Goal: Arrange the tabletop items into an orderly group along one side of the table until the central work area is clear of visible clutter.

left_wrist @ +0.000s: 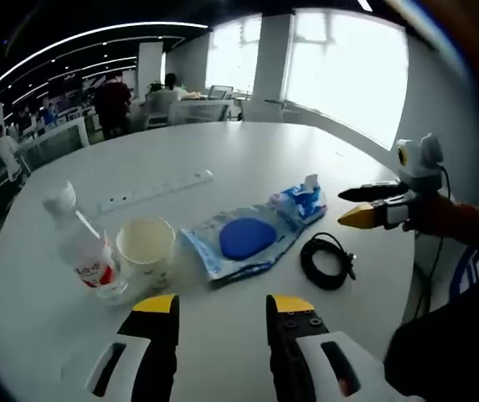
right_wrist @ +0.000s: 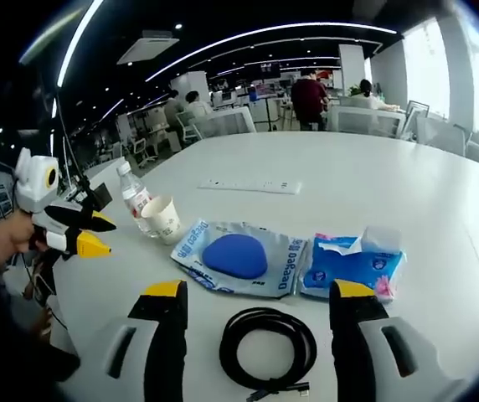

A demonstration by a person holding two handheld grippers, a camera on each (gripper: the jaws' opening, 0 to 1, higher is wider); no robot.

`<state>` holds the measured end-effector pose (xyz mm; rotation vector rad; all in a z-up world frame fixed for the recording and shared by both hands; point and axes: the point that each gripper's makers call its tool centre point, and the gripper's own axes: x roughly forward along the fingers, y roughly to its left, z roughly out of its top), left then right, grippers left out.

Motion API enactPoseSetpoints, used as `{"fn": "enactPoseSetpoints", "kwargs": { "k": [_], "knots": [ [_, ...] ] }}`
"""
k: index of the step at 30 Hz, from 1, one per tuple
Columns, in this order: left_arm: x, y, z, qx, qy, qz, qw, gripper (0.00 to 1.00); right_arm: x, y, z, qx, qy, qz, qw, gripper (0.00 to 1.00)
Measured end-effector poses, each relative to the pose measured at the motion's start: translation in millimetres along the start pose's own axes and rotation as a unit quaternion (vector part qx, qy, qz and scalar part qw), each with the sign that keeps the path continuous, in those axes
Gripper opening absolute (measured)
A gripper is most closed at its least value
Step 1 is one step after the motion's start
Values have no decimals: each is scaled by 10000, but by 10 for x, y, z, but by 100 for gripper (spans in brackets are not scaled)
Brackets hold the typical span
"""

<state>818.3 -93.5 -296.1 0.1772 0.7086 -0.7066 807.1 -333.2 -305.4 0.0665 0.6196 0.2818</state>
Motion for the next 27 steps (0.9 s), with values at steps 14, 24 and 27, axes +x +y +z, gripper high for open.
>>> {"fn": "enactPoseSetpoints", "kwargs": {
  "k": [14,24,27],
  "knots": [
    [-409,79,-276,-187,-83,-1,9998,58,-379,-117,-178,-18,-24,-12,10000,88],
    [-574,-11,-274,-387,-344,-80,9986,71,-641,-230,-291,-202,-6,-23,9998,97],
    [-617,-72,-278,-385,-383,-84,9985,73,-695,-228,-316,-214,-4,0,9998,99]
  ]
}}
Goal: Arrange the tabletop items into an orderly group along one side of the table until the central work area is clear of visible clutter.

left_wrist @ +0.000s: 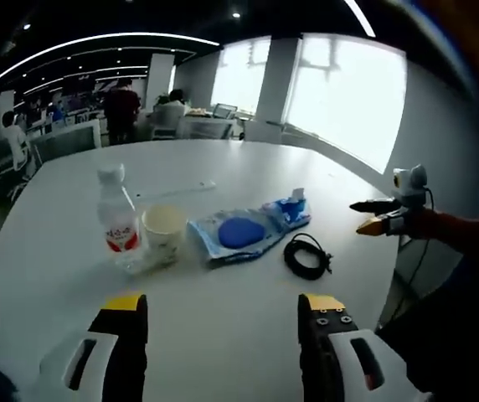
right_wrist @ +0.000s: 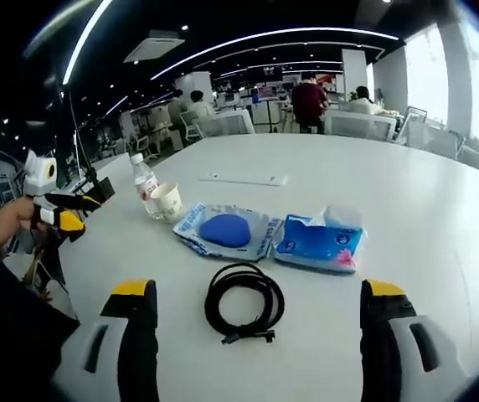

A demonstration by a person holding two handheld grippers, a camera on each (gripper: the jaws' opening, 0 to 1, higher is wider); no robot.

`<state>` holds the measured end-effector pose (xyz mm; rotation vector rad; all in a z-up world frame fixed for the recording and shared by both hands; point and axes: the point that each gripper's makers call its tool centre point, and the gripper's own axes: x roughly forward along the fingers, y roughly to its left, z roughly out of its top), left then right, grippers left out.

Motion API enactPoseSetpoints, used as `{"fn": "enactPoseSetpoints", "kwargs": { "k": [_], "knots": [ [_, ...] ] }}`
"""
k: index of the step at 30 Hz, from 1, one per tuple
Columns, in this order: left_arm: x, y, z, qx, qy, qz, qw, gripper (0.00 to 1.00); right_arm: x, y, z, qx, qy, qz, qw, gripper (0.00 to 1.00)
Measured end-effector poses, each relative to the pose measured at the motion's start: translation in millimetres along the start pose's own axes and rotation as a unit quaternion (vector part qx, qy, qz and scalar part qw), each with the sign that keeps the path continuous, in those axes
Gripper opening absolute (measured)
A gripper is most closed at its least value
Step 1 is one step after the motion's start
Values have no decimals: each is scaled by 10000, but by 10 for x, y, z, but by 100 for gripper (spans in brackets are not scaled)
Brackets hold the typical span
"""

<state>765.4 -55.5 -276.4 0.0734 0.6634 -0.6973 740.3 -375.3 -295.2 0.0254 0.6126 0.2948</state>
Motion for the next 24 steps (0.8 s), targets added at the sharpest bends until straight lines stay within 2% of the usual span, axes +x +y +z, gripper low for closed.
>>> {"fn": "enactPoseSetpoints", "kwargs": {
  "k": [4,8,11,14,21,24],
  "knots": [
    [-85,-14,-56,30,-62,-8,10000,79,-75,25,-74,-138,82,64,9999,100],
    [-154,-23,-84,102,-112,30,9999,84,-137,-35,-132,-292,115,-44,9995,100],
    [-187,9,-84,73,-206,28,9998,91,-171,-39,-150,-295,81,-19,9995,100],
    [-208,54,-75,188,-240,141,9994,93,-200,-11,-168,-244,95,85,9996,100],
    [-267,105,-63,191,-343,185,9991,99,-242,57,-120,-224,-30,295,9993,100],
    [-285,83,-65,151,-331,181,9992,99,-247,96,-103,-287,-33,324,9991,100]
  ]
}}
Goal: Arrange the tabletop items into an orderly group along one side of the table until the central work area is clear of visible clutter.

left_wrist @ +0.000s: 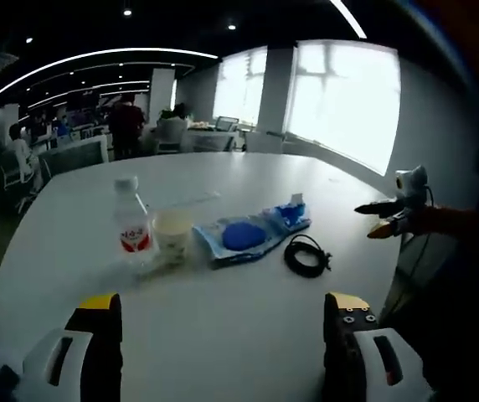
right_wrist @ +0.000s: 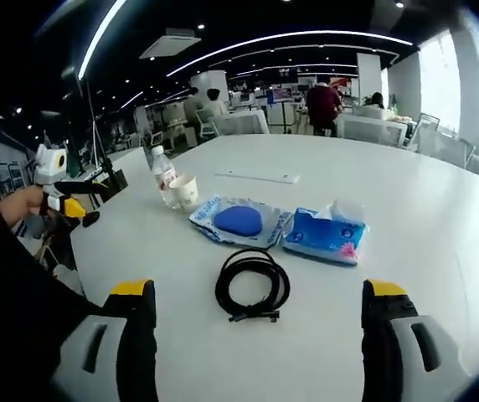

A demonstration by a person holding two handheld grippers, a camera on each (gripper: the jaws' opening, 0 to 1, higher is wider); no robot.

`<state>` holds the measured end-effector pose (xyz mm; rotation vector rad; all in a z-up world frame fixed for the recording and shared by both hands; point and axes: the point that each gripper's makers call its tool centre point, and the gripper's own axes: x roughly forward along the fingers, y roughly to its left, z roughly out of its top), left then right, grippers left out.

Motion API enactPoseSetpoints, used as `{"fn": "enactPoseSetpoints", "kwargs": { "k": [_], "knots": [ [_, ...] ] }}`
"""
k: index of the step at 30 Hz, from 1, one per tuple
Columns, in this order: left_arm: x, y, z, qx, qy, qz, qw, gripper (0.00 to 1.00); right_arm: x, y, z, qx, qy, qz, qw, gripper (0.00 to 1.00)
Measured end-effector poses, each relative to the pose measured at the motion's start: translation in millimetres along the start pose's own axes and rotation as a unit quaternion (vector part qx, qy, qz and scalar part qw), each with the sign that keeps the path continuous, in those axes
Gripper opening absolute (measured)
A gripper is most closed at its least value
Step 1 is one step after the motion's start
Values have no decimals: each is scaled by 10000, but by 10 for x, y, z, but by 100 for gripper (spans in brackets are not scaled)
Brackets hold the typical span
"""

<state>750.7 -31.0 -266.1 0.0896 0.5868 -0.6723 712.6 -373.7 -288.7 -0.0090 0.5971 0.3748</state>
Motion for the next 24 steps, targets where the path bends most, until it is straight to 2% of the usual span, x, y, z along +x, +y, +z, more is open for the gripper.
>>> {"fn": "enactPoseSetpoints", "kwargs": {
  "k": [7,18,24],
  "knots": [
    [14,-18,-63,62,107,-63,9999,99,-5,69,-6,-129,76,10,9999,100],
    [40,-8,-22,104,83,-163,9998,100,-77,0,-43,-70,50,-138,9999,100],
    [95,-67,-13,150,128,-302,9993,100,-89,-1,-55,-41,55,-168,9998,100]
  ]
}}
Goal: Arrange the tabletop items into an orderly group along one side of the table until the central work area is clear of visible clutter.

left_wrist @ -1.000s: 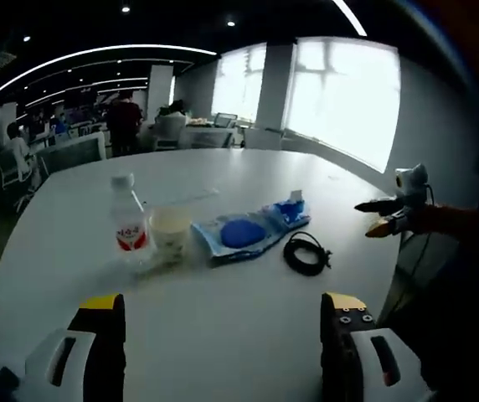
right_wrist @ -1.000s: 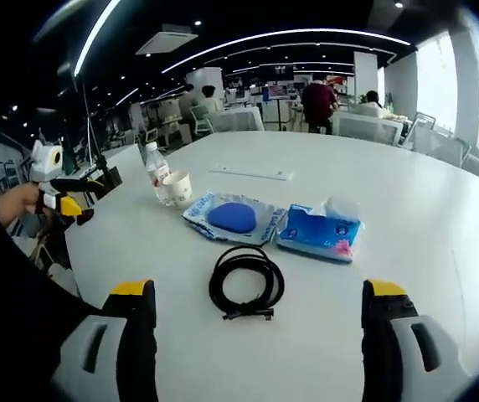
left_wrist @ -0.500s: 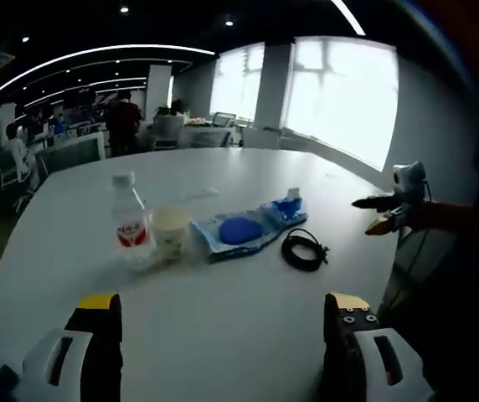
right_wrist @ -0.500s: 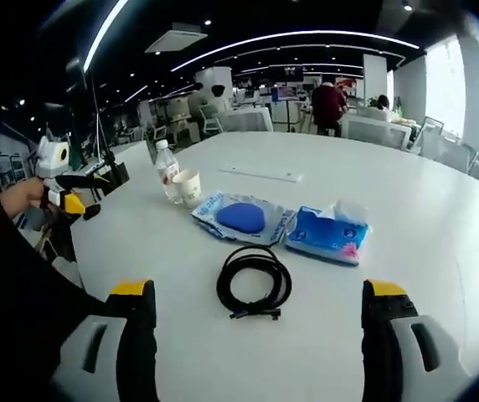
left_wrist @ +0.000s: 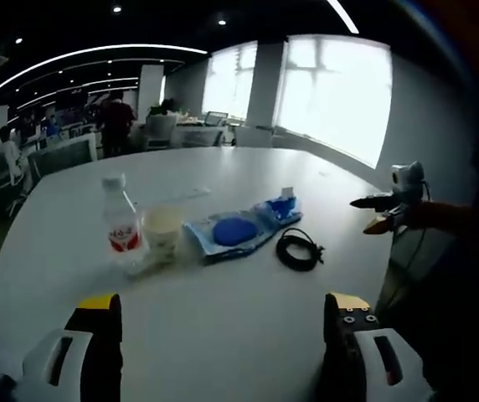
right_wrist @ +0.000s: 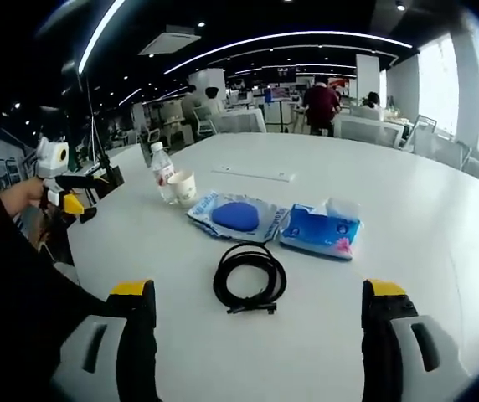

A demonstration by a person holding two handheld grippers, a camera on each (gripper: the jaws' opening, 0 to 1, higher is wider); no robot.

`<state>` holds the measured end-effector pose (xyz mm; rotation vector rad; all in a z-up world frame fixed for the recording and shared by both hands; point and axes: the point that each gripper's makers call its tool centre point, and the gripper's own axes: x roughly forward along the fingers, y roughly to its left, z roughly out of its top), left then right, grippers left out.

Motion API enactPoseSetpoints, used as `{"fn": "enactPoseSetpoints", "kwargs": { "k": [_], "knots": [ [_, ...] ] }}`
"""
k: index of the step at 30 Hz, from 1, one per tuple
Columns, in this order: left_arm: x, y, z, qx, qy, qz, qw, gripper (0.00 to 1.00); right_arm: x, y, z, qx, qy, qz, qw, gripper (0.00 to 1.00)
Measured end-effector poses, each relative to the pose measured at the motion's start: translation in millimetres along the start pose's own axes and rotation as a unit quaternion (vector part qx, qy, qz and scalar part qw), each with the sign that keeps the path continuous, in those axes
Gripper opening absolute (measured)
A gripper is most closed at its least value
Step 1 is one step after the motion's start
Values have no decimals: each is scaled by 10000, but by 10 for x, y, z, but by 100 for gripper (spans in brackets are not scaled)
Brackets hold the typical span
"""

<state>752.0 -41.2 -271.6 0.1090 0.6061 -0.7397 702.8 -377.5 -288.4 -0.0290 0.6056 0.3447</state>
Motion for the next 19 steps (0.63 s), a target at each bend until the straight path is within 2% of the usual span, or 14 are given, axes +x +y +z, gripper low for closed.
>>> {"fn": "enactPoseSetpoints", "kwargs": {
  "k": [7,19],
  "knots": [
    [8,-23,41,34,-41,-50,10000,100,-13,3,15,-9,-1,-63,10000,100],
    [-6,18,7,-16,-47,-30,10000,99,-8,-10,16,-67,28,-87,9999,100]
  ]
}}
